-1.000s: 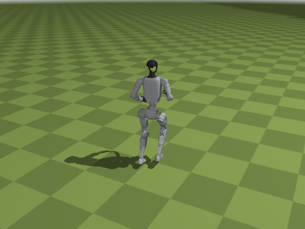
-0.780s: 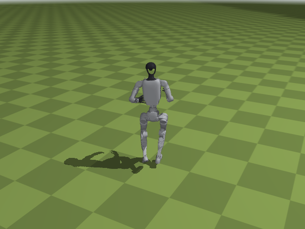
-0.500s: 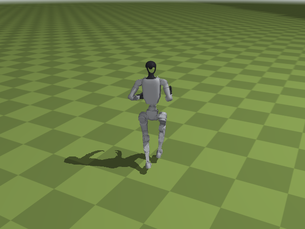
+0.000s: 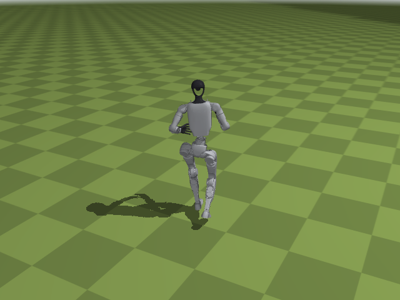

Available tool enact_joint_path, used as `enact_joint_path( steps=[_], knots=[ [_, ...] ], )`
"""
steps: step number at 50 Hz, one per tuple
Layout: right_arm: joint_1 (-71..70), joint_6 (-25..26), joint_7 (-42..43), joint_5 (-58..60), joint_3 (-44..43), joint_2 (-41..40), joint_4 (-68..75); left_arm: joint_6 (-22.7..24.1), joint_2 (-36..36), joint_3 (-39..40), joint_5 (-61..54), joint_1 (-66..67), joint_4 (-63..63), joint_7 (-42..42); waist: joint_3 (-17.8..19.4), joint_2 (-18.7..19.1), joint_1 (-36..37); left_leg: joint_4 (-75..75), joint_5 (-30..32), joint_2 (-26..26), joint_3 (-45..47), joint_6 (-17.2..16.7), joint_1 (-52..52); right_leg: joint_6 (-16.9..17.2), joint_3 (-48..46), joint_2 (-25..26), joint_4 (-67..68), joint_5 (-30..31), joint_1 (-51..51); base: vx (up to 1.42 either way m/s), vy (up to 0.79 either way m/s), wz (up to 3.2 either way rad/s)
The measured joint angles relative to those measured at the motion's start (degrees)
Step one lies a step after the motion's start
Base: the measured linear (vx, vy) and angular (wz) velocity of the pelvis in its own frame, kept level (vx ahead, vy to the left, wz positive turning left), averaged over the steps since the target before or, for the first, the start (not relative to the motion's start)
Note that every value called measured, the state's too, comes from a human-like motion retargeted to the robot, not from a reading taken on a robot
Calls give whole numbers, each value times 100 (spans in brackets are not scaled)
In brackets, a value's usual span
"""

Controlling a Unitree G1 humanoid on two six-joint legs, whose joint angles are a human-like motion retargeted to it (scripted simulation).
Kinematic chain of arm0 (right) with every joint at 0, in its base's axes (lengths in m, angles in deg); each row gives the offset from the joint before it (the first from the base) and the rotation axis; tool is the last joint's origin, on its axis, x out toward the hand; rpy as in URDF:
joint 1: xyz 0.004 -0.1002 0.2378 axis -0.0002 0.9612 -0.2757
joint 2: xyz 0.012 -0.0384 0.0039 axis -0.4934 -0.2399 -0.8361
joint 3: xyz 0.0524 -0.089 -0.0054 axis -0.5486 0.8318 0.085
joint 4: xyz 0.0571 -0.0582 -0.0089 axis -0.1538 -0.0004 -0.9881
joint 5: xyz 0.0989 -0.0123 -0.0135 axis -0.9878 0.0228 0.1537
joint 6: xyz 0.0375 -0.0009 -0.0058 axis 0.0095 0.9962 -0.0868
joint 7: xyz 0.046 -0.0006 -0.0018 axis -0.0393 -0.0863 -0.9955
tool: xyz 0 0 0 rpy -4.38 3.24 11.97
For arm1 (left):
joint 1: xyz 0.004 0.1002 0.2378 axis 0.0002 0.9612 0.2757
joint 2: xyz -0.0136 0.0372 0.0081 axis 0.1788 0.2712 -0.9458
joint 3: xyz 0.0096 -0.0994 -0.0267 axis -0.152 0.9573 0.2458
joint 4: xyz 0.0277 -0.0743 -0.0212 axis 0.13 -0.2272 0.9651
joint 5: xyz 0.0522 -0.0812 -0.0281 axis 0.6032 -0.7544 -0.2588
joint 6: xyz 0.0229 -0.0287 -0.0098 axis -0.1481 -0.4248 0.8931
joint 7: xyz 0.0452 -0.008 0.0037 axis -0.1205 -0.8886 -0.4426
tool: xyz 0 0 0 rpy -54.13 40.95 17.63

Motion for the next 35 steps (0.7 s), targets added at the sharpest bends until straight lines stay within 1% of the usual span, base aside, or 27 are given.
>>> enact_joint_path(
  steps=[2, 3, 4, 5, 7, 8, 10, 12, 13, 15, 18, 20, 22, 25, 27, 29, 32, 35],
  knots=[
    [-120, -38, 33, 104, 27, 35, -21, 3, -52, 16, 104, -94, -133, -79, 69, 110, 46, 187, 14, 129, -217, -306, -325, -210, -58, 212, -448, -589, 83, -58, -5, -16],
    [-151, -47, 28, 161, 53, 45, -33, 10, -76, 7, 154, -115, -179, -114, 127, 129, 41, 393, -25, 169, -287, -432, -522, -327, -88, 221, -538, -916, 68, -61, -5, -8],
    [-205, -47, 21, 209, 86, 58, -31, 20, -95, -9, 211, -163, -236, -142, 178, 183, 31, 646, -133, 275, -302, -490, -703, -444, -148, 264, -620, -1160, 38, -60, -5, -3],
    [-270, -43, 12, 252, 121, 73, -22, 31, -112, -30, 273, -225, -299, -165, 227, 255, 19, 924, -275, 415, -290, -513, -876, -561, -221, 324, -698, -1361, 0, -58, -5, -29],
    [-435, 0, -25, 296, 224, 114, 69, 92, -181, -92, 407, -395, -457, -153, 320, 610, 110, 1943, -741, 1002, -312, -510, -1222, -757, -343, 770, -859, -1426, -145, -57, -5, -47],
    [-409, 28, -37, 316, 278, 116, 107, 95, -227, -152, 450, -391, -476, -122, 373, 676, 87, 2492, -916, 1168, -254, -445, -1313, -803, -367, 831, -765, -1494, -245, -54, -6, -45],
    [-452, 104, -51, 279, 377, 160, 232, 98, -274, -190, 507, -472, -515, -78, 435, 978, 199, 3652, -1342, 1772, -264, -343, -1331, -888, -385, 1286, -902, -1352, -372, -48, -6, -84],
    [-396, 168, -62, 236, 413, 188, 371, 72, -287, -250, 484, -478, -460, -39, 436, 1334, 384, 4573, -1596, 2381, -376, -276, -1068, -919, -388, 1856, -1218, -924, -459, -45, -7, -117],
    [-333, 191, -62, 232, 414, 194, 426, 57, -278, -280, 474, -450, -410, -31, 408, 1459, 433, 4888, -1633, 2576, -425, -259, -869, -908, -368, 2081, -1364, -703, -515, -44, -9, -95],
    [-187, 214, -59, 214, 398, 191, 508, 28, -242, -328, 425, -374, -312, -52, 315, 1628, 453, 5264, -1607, 2802, -496, -268, -395, -867, -316, 2427, -1610, -331, -659, -42, -9, -70],
    [35, 212, -6, 222, 351, 162, 607, 41, -176, -367, 324, -283, -191, -202, 157, 1765, 343, 5149, -1563, 2896, -480, -329, 466, -892, -375, 2695, -1813, -28, -943, -38, -9, -44],
    [152, 193, 25, 251, 324, 152, 683, 84, -134, -366, 274, -268, -125, -304, 83, 1790, 194, 4707, -1628, 2796, -433, -373, 1032, -942, -453, 2732, -1815, 9, -1156, -35, -8, -17],
    [226, 155, 28, 288, 309, 144, 777, 148, -101, -367, 235, -323, -80, -411, 43, 1723, -2, 4046, -1783, 2589, -341, -378, 1477, -994, -542, 2607, -1718, -77, -1373, -32, -6, 7],
    [261, 94, 21, 413, 298, 159, 949, 253, -68, -339, 227, -522, -36, -493, 26, 1496, -294, 2979, -2191, 2191, -143, -272, 1900, -1069, -669, 2225, -1531, -335, -1685, -27, -4, 28],
    [270, 54, 4, 506, 307, 164, 1089, 310, -72, -329, 289, -688, -37, -512, 4, 1350, -439, 2400, -2428, 1966, -16, -184, 1989, -1088, -773, 1952, -1512, -462, -1858, -24, -1, 37],
    [273, 31, -29, 616, 328, 169, 1227, 354, -86, -330, 383, -829, -57, -505, -29, 1255, -541, 1982, -2532, 1822, 91, -128, 1982, -1084, -880, 1737, -1621, -522, -1965, -20, 1, 36],
    [285, 21, -87, 778, 369, 178, 1397, 384, -108, -347, 552, -931, -103, -453, -93, 1267, -594, 1777, -2519, 1817, 189, -136, 1800, -1062, -1089, 1577, -1998, -503, -1992, -15, 3, 21],
    [304, 34, -84, 860, 368, 163, 1518, 390, -140, -333, 692, -854, -133, -350, -130, 1439, -521, 2108, -2410, 2042, 215, -223, 1477, -1054, -1301, 1611, -2404, -392, -1907, -6, 6, -1]
  ],
)
